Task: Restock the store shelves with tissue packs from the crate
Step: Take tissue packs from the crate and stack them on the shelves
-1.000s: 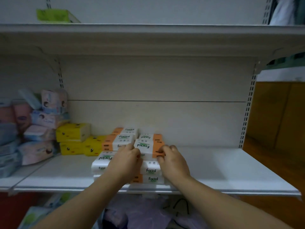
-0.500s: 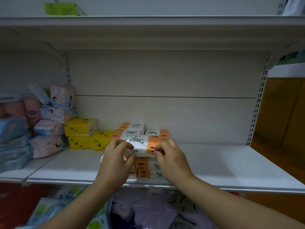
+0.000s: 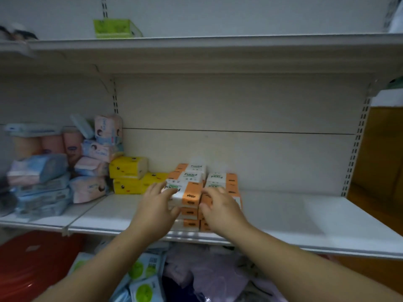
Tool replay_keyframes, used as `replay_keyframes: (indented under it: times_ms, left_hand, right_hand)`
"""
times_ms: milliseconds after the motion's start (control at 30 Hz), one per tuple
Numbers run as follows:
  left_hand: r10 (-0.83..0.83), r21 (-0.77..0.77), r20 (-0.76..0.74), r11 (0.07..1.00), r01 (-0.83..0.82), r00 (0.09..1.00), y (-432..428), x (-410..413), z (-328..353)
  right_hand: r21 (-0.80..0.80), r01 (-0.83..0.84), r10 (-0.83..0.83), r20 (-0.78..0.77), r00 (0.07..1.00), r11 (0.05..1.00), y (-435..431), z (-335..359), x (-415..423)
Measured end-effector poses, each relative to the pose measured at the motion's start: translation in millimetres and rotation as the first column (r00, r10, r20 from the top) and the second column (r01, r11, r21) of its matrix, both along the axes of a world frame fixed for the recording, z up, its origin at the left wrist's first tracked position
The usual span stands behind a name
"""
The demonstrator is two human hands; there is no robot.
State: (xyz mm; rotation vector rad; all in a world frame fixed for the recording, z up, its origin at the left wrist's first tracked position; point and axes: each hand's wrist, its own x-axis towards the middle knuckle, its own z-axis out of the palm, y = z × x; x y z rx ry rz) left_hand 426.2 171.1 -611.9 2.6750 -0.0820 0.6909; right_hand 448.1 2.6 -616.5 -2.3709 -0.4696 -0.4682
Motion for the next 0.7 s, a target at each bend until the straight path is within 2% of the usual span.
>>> replay_keyframes:
  times_ms: [100,200,333,433,600,700]
  left_hand:
    - [-0.192,0.056,0.049,0.98,0.19,0.98,-38.6,-13.5,2.4]
    - [-0.388,0.079,0.037,0.92,0.385,0.921,-93.6,-24.3,-8.6]
    - [-0.561,0.071,-0.066,0.822,0.565,0.825,-174.9,-33.3,-43.0]
    - [-0.661,0.012,-0.159,0.741,0.671,0.733,-234.3,-40.1,-76.4]
    - [-0.748,-0.095,-0.362,0.623,0.776,0.557,-321.5,-62.0,-150.6]
    - [-0.73,-0.112,-0.526,0.569,0.815,0.437,-365.0,-70.9,-202.5]
  right_hand:
    - [0.034,0.037,-0.038,0.043,0.998,0.999,-45.5,-6.4,-10.8]
    - [0.055,0.104,-0.109,0.107,0.988,0.993,-106.9,-28.0,-32.2]
    - [0.08,0.221,-0.225,0.044,0.973,0.972,-190.5,-68.8,-72.0]
    - [0.036,0.297,-0.297,-0.001,0.955,0.954,-245.5,-104.6,-99.9]
    - [-0.1,0.375,-0.388,-0.208,0.898,0.922,-327.8,-182.3,-139.2]
    - [-0.232,0.381,-0.445,-0.43,0.785,0.895,-371.9,-233.1,-157.9]
